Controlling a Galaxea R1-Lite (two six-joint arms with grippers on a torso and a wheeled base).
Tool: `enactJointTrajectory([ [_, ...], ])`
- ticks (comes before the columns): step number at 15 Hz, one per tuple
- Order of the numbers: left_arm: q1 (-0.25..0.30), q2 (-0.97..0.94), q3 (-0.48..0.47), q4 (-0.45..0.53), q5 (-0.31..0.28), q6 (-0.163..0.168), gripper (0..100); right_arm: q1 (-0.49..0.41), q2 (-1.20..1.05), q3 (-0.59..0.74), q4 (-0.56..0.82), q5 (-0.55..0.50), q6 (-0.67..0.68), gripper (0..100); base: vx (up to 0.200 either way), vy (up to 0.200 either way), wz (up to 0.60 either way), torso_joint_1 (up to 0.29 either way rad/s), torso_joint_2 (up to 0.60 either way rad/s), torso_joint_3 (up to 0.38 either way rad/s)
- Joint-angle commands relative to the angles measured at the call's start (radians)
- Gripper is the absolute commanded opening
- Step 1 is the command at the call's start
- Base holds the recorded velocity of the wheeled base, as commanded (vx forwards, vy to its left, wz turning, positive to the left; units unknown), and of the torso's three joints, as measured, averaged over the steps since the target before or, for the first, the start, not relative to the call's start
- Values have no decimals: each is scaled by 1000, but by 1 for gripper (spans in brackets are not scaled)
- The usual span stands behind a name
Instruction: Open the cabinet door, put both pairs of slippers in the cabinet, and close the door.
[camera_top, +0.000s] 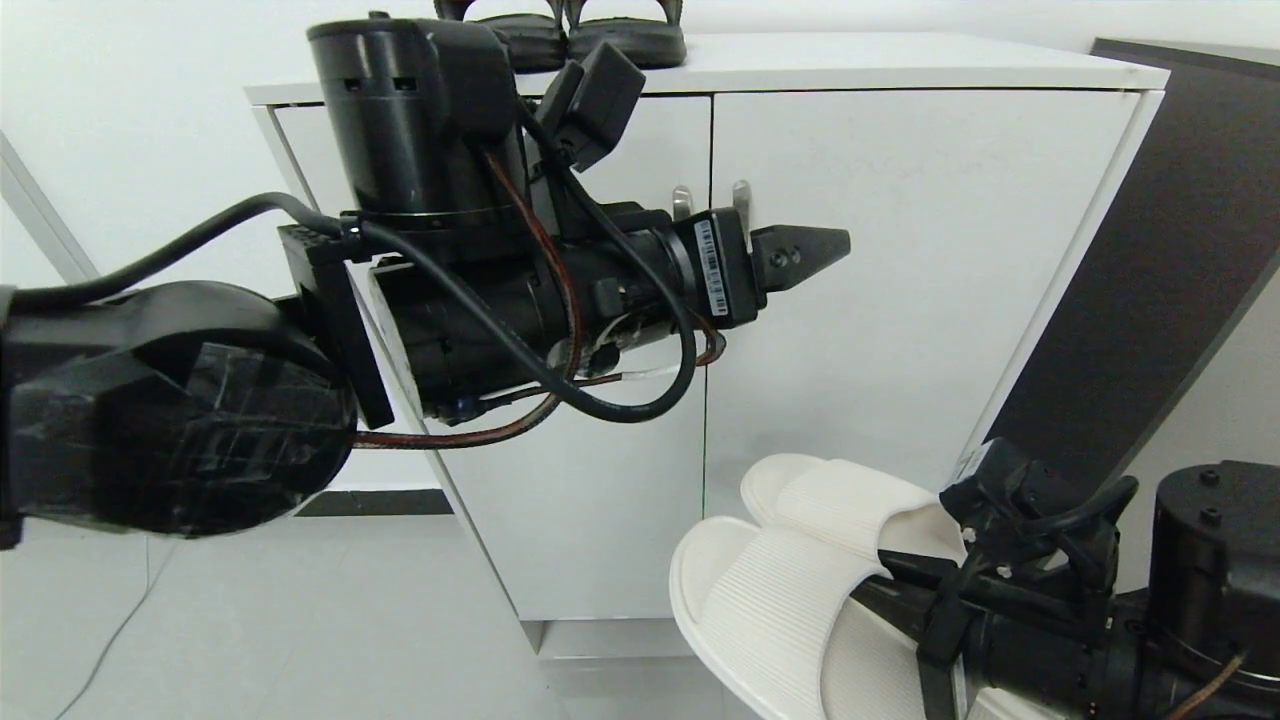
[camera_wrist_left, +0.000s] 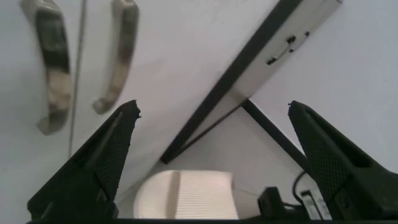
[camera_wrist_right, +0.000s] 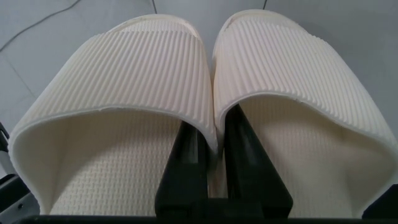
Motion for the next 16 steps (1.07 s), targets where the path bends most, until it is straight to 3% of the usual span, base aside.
enactJointTrajectory([
  [1,6,26,-29,2,14,2,100,-1,-1,0,0,0,-2,0,0,0,0,0,0,0],
  [6,54,98,-99,21,45,42,100,-1,-2,2,0,3,-2,0,0,0,0,0,0,0],
  [13,64,201,-242,48,45,42,100,-1,-4,9,0,3,-4,0,0,0,0,0,0,0],
  [14,64,201,-242,48,43,42,0,-1,-4,9,1,3,-4,0,0,0,0,0,0,0],
  [16,63,196,-236,48,42,42,0,-1,-10,17,1,4,-2,0,0,0,0,0,0,0],
])
